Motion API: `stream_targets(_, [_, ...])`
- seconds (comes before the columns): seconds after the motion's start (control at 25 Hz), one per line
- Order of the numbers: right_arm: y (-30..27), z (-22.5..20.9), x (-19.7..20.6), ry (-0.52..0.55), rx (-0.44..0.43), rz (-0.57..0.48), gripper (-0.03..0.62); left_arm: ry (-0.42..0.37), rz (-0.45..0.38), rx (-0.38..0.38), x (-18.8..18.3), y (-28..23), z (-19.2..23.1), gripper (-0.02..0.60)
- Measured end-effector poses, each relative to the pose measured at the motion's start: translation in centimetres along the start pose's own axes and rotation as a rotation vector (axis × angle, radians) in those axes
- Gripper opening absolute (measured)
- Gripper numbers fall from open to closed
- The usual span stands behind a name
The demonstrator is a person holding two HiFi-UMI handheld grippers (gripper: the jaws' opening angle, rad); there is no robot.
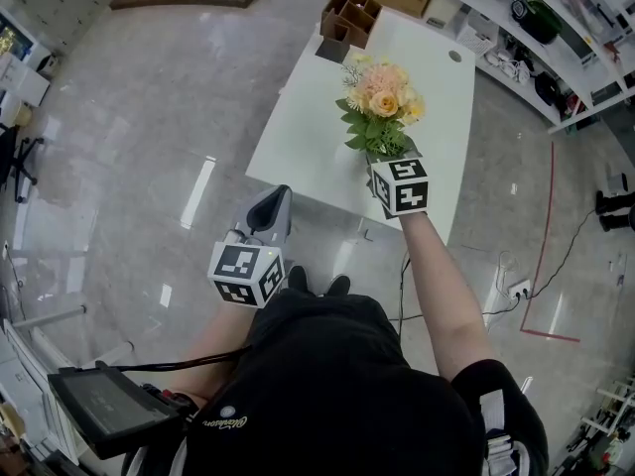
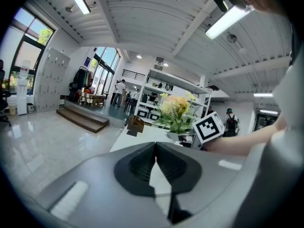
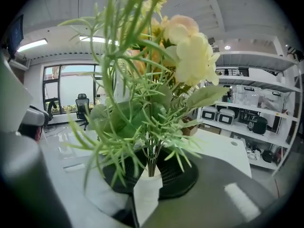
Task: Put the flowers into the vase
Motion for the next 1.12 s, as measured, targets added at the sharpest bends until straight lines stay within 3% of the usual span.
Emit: stream_targets(1.12, [0.47, -0.07, 0.44, 0.018, -0.016, 0.142, 0.124, -0.007, -0.033, 0.009, -0.66, 0.32, -0.18, 0.008])
Point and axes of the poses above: the fingertips, and each gripper's own axes: y backward along the fingers, z to its left, x out of its underside, the point moved 1 cm from there along y, backward along the fingers, and after that the axes turned 2 degrees about z, right-handed, at the moved point
